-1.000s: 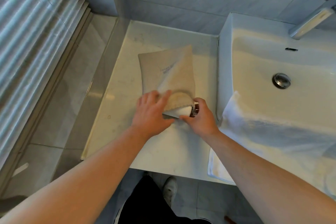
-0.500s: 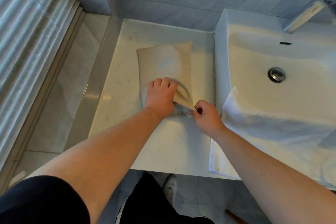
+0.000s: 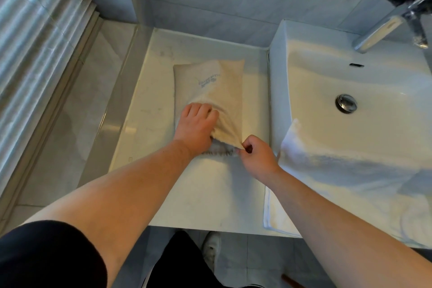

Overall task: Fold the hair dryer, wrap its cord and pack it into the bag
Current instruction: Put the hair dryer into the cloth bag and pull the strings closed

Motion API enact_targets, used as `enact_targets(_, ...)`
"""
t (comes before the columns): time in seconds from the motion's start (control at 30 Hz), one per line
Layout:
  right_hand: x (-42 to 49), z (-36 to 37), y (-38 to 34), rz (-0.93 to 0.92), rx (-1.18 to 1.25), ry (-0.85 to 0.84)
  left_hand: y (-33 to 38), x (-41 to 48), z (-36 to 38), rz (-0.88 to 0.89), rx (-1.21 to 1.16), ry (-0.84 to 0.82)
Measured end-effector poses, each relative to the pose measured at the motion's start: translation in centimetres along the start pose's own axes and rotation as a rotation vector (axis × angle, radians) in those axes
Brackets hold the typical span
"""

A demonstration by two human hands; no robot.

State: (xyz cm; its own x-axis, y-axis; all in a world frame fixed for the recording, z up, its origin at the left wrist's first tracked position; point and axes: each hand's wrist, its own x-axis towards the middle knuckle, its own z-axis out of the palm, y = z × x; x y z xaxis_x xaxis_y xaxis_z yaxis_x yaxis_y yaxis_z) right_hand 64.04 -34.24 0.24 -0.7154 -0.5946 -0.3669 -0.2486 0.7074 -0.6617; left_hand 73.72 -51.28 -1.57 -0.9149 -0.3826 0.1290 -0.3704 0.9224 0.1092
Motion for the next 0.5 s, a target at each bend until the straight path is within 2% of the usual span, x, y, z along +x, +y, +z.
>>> enact_targets(0.2, 0.6, -0.1, -0.6, 0.016, 0.007, 0.01, 0.1, 1.3, -0.1, -0.065, -0.078, 0.022)
enact_targets(0.33, 0.9, -0.2, -0.6, 0.112, 0.19, -0.024, -1.1, -1.0, -0.2, -0.063, -0.247, 0.015)
enact_targets(0.4, 0.8, -0.1, -0.3, 0.212, 0.316, -0.057, -1.2, -4.6, -0.3, -0.297, -0.461, 0.048)
enact_targets(0.5, 0.7, 0.0, 0.6, 0.248, 0.327, -0.022, -0.6, -8.1, -1.1, -0.827, -0.871, 0.018)
